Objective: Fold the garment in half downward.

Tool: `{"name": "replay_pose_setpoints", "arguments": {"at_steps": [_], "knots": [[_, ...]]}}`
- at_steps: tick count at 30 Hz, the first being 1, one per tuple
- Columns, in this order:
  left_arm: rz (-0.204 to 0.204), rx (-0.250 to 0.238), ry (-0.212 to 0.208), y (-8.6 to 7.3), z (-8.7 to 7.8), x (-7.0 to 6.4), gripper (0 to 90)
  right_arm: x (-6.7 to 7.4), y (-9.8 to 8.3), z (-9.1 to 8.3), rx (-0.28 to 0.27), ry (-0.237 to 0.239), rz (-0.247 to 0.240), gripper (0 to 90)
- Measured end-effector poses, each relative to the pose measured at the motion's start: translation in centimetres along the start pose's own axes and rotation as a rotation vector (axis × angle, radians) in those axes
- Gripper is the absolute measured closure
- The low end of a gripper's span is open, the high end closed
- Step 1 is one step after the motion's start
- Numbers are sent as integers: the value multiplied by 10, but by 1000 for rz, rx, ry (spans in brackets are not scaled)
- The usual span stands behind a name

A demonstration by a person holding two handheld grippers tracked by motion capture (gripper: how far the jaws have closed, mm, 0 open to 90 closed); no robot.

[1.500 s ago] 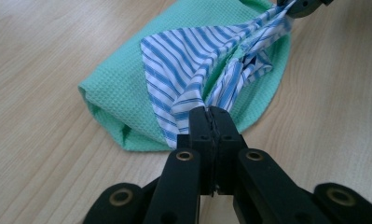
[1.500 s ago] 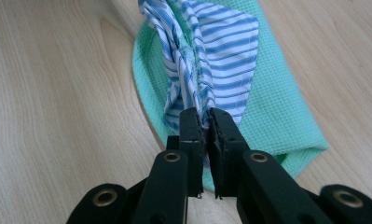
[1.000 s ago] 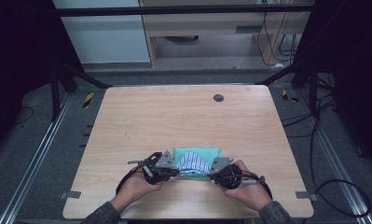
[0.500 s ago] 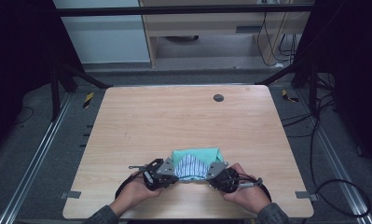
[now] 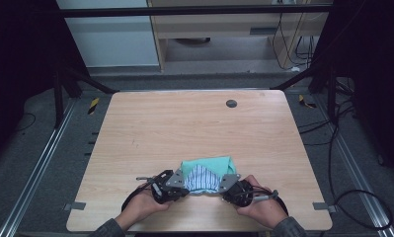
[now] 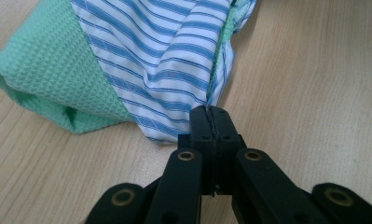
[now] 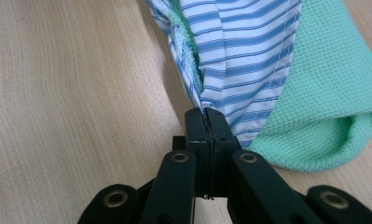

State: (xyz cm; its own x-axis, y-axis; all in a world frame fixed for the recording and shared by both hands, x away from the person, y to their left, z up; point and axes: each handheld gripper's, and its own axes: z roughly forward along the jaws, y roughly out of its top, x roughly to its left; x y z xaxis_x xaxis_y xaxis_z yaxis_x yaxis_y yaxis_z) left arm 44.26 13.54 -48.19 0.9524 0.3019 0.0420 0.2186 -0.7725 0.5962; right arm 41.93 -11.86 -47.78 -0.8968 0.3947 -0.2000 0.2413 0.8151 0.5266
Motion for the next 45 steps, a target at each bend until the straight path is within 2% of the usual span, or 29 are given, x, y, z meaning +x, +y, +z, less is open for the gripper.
{"name": "replay_pose_setpoints", "arguments": {"at_steps": [20, 27, 32, 34, 36, 37, 38, 39, 41, 42, 45], "knots": [[-23, -16, -11, -3, -1, -1, 897, 4, -2, -3, -13, 23, 12, 890], [-41, -45, -10, -5, -6, -5, 853, 4, -7, -10, -31, 20, 42, 822], [-55, -75, 0, -8, -15, -10, 734, 5, -15, -18, -31, 10, 61, 784], [-68, -90, 16, -10, -20, -12, 663, 4, -16, -20, -35, 10, 64, 774], [-79, -97, 31, -11, -25, -13, 599, 3, -20, -25, -39, -9, 85, 713], [-98, -111, 47, -13, -28, -13, 563, 2, -22, -27, -38, -15, 95, 689], [-98, -111, 47, -13, -28, -13, 513, 2, -22, -27, -38, -15, 95, 689], [-106, -107, 56, -14, -30, -12, 513, 0, -23, -28, -41, -19, 100, 667], [-151, -119, 78, -17, -33, -8, 394, -4, -27, -32, -43, -41, 138, 565], [-151, -119, 78, -17, -33, -8, 367, -4, -27, -32, -43, -41, 138, 565], [-184, -128, 95, -20, -38, -1, 325, -10, -31, -36, -61, -78, 183, 446]]}}
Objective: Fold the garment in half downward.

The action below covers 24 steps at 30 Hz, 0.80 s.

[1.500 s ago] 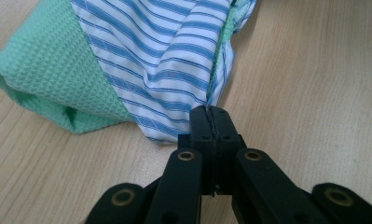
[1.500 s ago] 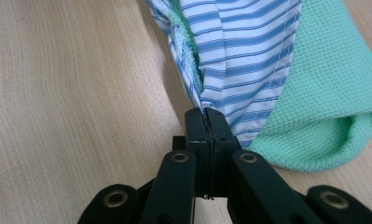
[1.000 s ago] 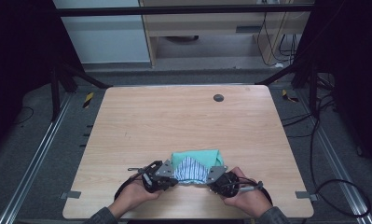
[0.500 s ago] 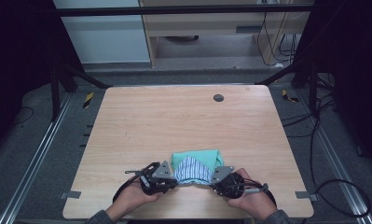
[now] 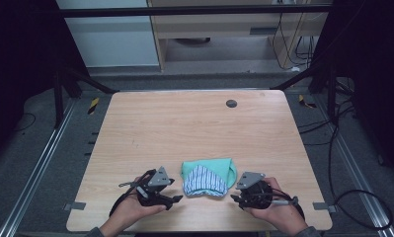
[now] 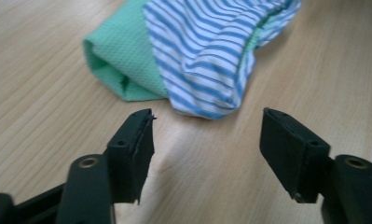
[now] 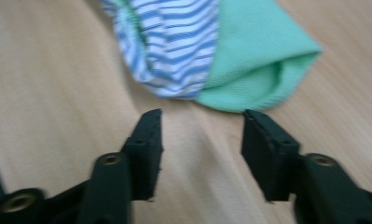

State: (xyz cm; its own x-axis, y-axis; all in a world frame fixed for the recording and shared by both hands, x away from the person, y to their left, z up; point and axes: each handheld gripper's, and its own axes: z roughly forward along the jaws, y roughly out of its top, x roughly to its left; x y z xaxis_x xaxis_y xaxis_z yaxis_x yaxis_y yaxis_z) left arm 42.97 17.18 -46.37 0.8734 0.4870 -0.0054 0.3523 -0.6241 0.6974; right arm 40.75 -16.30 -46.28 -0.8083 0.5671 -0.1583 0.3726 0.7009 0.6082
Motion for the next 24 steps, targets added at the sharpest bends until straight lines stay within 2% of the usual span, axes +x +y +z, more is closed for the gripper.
{"name": "replay_pose_setpoints", "arguments": {"at_steps": [1, 2, 3, 4, 5, 7, 8, 9, 10, 11, 12, 15, 17, 18, 19, 21, 22, 23, 24], "knots": [[-17, -8, 10, 0, -1, 3, 302, -3, -1, -1, -7, -18, 9, 400], [-41, -14, 34, 0, -4, 8, 241, -8, -3, -2, -17, -43, 40, 333], [-41, -14, 34, 0, -4, 8, 214, -12, -4, -2, -16, -61, 54, 290], [-57, -13, 55, -1, -6, 15, 200, -15, -5, -1, -20, -74, 70, 250], [-57, -13, 55, -1, -6, 15, 178, -15, -5, -1, -20, -74, 70, 250], [-82, -16, 62, -1, -8, 22, 160, -21, -6, -1, -19, -90, 102, 195], [-100, -19, 75, -2, -9, 29, 137, -29, -7, 1, -14, -107, 140, 151], [-100, -19, 75, -2, -9, 29, 128, -29, -7, 1, -14, -107, 140, 151], [-107, -18, 79, -2, -10, 33, 125, -36, -8, 3, -12, -118, 178, 121], [-120, -25, 84, -2, -10, 37, 125, -36, -8, 3, -12, -118, 178, 121], [-139, -29, 93, -3, -10, 45, 109, -43, -9, 7, -6, -127, 206, 97], [-154, -24, 103, -3, -9, 53, 99, -50, -9, 9, -5, -126, 227, 91], [-148, -12, 122, -2, -8, 60, 87, -55, -9, 12, -14, -119, 257, 85], [-137, -2, 151, -1, -8, 67, 80, -62, -8, 15, -27, -111, 271, 85], [-137, -2, 151, -1, -8, 67, 74, -62, -8, 15, -27, -111, 271, 85], [-159, -10, 143, -1, -8, 74, 67, -67, -7, 17, -41, -106, 277, 75], [-164, -8, 159, -1, -8, 81, 66, -73, -7, 20, -42, -105, 293, 70], [-164, -8, 159, -1, -8, 81, 66, -73, -7, 20, -42, -105, 293, 70], [-174, 0, 171, 0, -7, 89, 65, -79, -6, 23, -36, -111, 311, 71]]}}
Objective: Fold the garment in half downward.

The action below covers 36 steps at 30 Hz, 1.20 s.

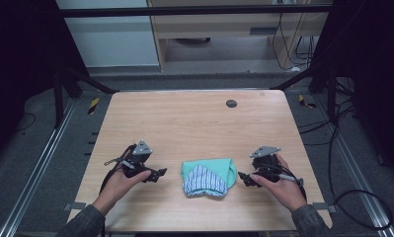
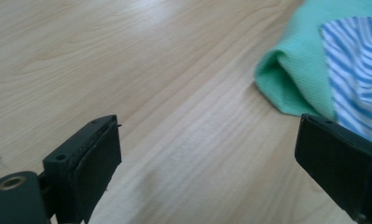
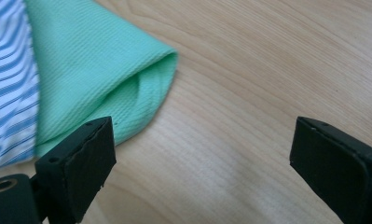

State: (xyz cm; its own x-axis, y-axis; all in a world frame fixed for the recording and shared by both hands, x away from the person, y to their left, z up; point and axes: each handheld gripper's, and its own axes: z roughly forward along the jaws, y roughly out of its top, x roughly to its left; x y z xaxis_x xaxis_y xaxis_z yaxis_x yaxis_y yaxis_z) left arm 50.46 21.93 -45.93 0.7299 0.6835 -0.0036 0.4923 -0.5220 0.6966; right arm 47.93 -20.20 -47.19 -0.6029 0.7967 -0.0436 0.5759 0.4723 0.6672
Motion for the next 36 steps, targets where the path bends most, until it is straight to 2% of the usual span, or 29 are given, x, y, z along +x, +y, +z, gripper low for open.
{"name": "replay_pose_setpoints", "arguments": {"at_steps": [2, 9, 11, 13, 16, 17, 18, 19, 20, 22, 25, 26, 27, 28, 29, 30, 31, 33, 34, 36], "knots": [[-11, 10, 11, 1, 3, 4, 65, -5, 2, 4, 7, -7, 16, 71], [-4, 28, 17, 4, 14, 5, 61, -19, 8, 17, 22, -26, 56, 83], [-5, 43, 23, 5, 19, 9, 62, -24, 9, 22, 33, -33, 72, 82], [-19, 43, 36, 5, 25, 14, 61, -31, 11, 29, 34, -51, 110, 82], [-41, 52, 53, 7, 33, 25, 61, -39, 14, 34, 24, -72, 136, 78], [-41, 52, 53, 7, 33, 25, 61, -39, 14, 34, 24, -72, 136, 78], [-49, 52, 63, 8, 36, 31, 61, -43, 16, 38, 12, -79, 164, 82], [-49, 52, 63, 8, 36, 31, 61, -43, 16, 38, 12, -79, 164, 82], [-53, 58, 82, 9, 38, 35, 61, -48, 18, 42, 10, -84, 188, 75], [-50, 61, 89, 9, 40, 38, 61, -51, 21, 46, 35, -98, 187, 75], [-59, 63, 99, 10, 42, 42, 61, -55, 24, 50, 37, -114, 183, 75], [-73, 63, 109, 12, 46, 47, 63, -59, 25, 52, 2, -133, 204, 91], [-73, 63, 109, 12, 46, 47, 64, -59, 25, 52, 2, -133, 204, 91], [-82, 53, 120, 14, 48, 51, 64, -63, 25, 55, -20, -135, 239, 92], [-82, 53, 120, 14, 48, 51, 65, -63, 25, 55, -20, -135, 239, 92], [-90, 44, 123, 15, 50, 52, 65, -65, 25, 56, -23, -129, 259, 92], [-89, 43, 126, 16, 51, 54, 65, -69, 23, 57, -29, -149, 267, 94], [-96, 36, 138, 16, 54, 57, 65, -71, 23, 58, -33, -156, 271, 95], [-105, 35, 145, 16, 56, 59, 65, -76, 21, 59, -36, -159, 295, 101], [-111, 41, 162, 16, 61, 65, 65, -81, 19, 62, -45, -177, 309, 113]]}}
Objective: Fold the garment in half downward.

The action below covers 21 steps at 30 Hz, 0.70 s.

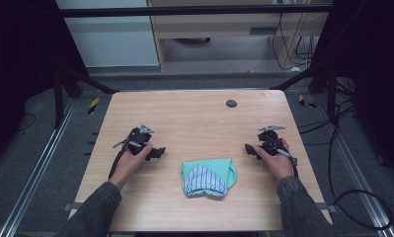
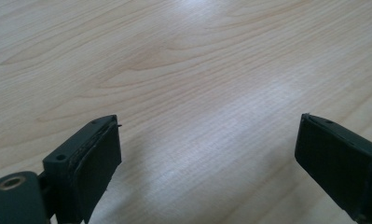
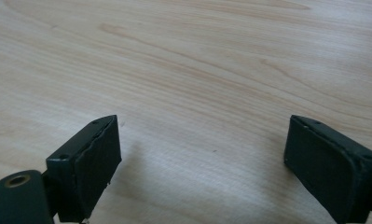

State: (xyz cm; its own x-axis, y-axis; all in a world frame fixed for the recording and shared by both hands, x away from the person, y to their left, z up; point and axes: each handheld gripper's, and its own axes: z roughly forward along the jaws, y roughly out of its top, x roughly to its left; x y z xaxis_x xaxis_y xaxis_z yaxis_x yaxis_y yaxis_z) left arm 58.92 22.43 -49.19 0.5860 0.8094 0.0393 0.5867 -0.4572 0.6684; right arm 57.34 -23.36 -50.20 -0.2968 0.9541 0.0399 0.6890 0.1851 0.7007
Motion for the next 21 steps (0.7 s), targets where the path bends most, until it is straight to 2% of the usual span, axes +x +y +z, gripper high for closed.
{"name": "replay_pose_setpoints", "arguments": {"at_steps": [3, 4, 8, 14, 15, 18, 21], "knots": [[-15, -6, 15, 1, 3, 4, 66, -4, 0, 3, -14, -13, 22, 116], [-27, -15, 25, 2, 5, 9, 66, -7, 0, 4, -28, -21, 50, 117], [-48, -27, 37, 2, 9, 15, 69, -11, 0, 5, -44, -47, 63, 112], [-48, -18, 38, 1, 15, 16, 61, -12, -1, 7, -54, -65, 59, 98], [-52, -21, 33, 1, 15, 16, 61, -11, -1, 8, -52, -66, 61, 94], [-57, -33, 31, 0, 17, 18, 43, -8, -2, 10, -51, -86, 24, 64], [-54, -44, 30, -1, 18, 18, 32, -7, -1, 11, -50, -87, 29, 60]]}}
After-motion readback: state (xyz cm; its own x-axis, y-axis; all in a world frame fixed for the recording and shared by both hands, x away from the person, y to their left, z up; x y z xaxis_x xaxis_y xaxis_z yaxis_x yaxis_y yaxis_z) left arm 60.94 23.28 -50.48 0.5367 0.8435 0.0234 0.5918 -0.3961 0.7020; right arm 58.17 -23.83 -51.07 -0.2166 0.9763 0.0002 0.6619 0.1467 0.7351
